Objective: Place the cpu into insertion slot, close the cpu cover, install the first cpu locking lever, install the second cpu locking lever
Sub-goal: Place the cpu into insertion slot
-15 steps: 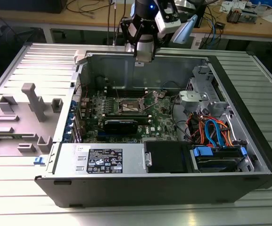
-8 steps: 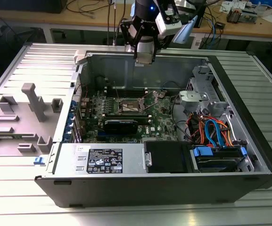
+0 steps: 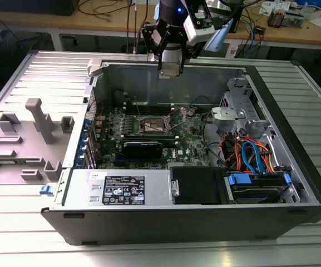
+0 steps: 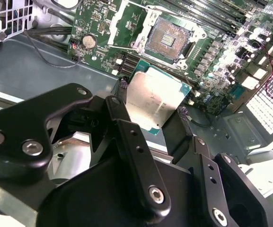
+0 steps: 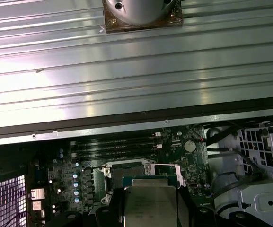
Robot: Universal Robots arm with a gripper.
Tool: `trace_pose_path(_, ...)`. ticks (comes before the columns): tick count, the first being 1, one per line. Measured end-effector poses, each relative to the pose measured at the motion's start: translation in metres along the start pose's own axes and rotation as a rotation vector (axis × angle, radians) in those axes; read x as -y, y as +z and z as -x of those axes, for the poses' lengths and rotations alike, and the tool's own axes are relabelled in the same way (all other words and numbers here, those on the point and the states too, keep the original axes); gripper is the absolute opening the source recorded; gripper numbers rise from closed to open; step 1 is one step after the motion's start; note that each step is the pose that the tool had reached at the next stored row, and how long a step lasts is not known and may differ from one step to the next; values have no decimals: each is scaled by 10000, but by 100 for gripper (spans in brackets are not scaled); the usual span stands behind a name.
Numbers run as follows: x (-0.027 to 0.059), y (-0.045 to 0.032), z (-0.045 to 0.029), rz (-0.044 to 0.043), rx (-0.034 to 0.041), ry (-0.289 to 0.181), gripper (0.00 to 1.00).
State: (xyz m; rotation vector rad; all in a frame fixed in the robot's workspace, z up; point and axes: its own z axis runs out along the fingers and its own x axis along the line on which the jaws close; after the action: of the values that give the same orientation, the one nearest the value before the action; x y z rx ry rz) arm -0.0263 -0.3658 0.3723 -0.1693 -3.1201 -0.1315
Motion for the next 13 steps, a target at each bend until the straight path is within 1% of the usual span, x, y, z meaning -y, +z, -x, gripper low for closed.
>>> trace_pose_path(5, 8, -2, 1, -1, -1, -1, 54)
trace_pose_path(8, 29, -3, 4, -2, 0, -1, 54)
trace_pose_path(10, 59, -2, 6, -1, 0, 0, 54)
trace_pose_path(13, 69, 3, 8, -7, 8, 81, 54)
